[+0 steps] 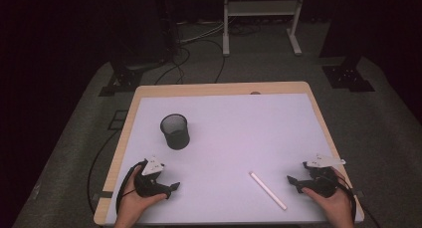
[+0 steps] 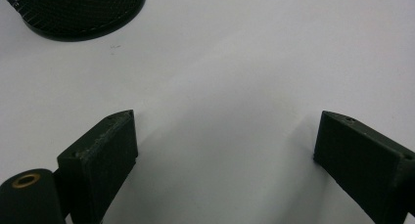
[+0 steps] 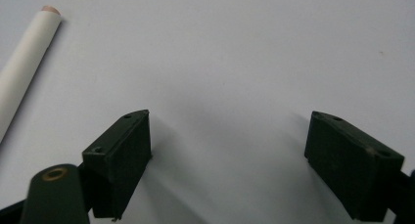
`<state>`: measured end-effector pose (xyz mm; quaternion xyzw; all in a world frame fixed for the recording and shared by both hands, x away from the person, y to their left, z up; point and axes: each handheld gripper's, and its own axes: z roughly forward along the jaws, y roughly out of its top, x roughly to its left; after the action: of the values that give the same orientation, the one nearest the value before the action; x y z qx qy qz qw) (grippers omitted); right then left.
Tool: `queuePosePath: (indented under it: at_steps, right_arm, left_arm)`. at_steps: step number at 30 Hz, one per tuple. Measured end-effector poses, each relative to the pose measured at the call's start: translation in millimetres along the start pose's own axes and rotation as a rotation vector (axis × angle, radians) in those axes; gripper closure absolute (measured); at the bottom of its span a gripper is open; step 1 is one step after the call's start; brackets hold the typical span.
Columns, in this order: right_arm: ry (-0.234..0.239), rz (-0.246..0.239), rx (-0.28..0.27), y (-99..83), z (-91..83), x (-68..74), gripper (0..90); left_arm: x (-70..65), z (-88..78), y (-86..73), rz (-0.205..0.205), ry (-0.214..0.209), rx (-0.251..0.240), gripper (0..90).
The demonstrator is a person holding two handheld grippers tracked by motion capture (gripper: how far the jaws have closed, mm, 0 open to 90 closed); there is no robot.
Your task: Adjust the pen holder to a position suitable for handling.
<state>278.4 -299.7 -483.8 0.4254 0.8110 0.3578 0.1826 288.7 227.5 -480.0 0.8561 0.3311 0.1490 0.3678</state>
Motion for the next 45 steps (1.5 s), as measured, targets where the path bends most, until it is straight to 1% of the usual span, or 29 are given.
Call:
queuePosePath:
  at_steps: [2, 5, 6, 10, 13, 17, 18, 19, 20, 22, 26, 27, 33, 35, 37, 39, 44, 45]
  right_arm:
    - [0.000, -0.001, 0.000, 0.0, 0.0, 0.0, 16.2]
    - [0.001, 0.000, 0.000, 0.1, 0.0, -0.1, 16.2]
    - [0.000, -0.001, 0.000, 0.1, 0.0, 0.1, 16.2]
    - [-0.001, -0.003, 0.000, -0.1, -0.1, 0.1, 16.2]
    - [-0.001, -0.003, 0.000, -0.1, -0.1, 0.1, 16.2]
    - [-0.001, -0.003, 0.000, -0.1, -0.1, 0.0, 16.1]
    - [-0.001, -0.003, 0.000, -0.1, -0.1, 0.0, 16.2]
    - [-0.001, -0.003, 0.000, -0.1, -0.1, 0.0, 16.2]
    - [-0.002, -0.003, 0.000, -0.2, -0.1, 0.2, 16.2]
    - [-0.002, -0.002, 0.000, -0.1, 0.0, 0.1, 16.2]
    - [-0.002, -0.003, 0.000, -0.2, -0.1, 0.2, 16.2]
    - [-0.002, -0.003, 0.000, -0.2, -0.1, 0.2, 16.2]
    - [-0.001, -0.003, -0.001, -0.2, -0.1, 0.0, 16.2]
    - [-0.001, -0.003, -0.001, -0.2, -0.1, 0.0, 16.2]
    - [-0.001, -0.003, -0.001, -0.2, -0.1, 0.0, 16.2]
    - [-0.001, -0.003, -0.001, -0.2, -0.1, 0.0, 16.2]
    - [-0.001, -0.003, -0.001, -0.2, 0.0, 0.0, 16.2]
    - [-0.001, -0.002, -0.001, -0.2, -0.1, 0.0, 16.2]
  left_arm:
    - [0.5, -0.2, 0.0, -0.005, -0.001, -0.002, 8.1]
    - [2.5, -2.1, -0.6, -0.018, 0.009, -0.013, 12.9]
    - [3.1, -2.5, -0.7, -0.019, 0.003, -0.013, 13.9]
    - [2.5, -2.5, -0.2, -0.022, 0.007, -0.014, 13.9]
    - [0.4, -3.4, 2.6, -0.010, 0.016, 0.000, 13.9]
    - [1.3, -6.8, 6.8, -0.022, 0.018, -0.001, 14.0]
    - [2.4, -7.8, 7.7, -0.032, 0.010, -0.005, 14.0]
    - [2.4, -7.8, 7.7, -0.032, 0.010, -0.005, 14.0]
    - [5.5, -9.3, 11.0, -0.041, -0.002, -0.009, 14.0]
    - [7.4, -11.4, 15.3, -0.031, 0.007, -0.002, 14.0]
    - [11.7, -14.0, 23.0, -0.029, 0.009, 0.005, 14.0]
    - [12.4, -14.1, 24.4, -0.035, 0.007, 0.002, 14.0]
    - [18.5, -17.6, 33.2, -0.040, 0.016, 0.005, 14.3]
    - [20.4, -19.5, 35.6, -0.045, 0.016, -0.002, 18.0]
    - [22.7, -20.7, 37.5, -0.049, 0.018, -0.007, 18.2]
    - [24.3, -21.8, 38.9, -0.053, 0.022, 0.000, 18.1]
    - [29.1, -25.4, 41.8, -0.074, 0.031, -0.005, 18.3]
    - [30.1, -26.0, 42.3, -0.075, 0.030, 0.000, 18.3]
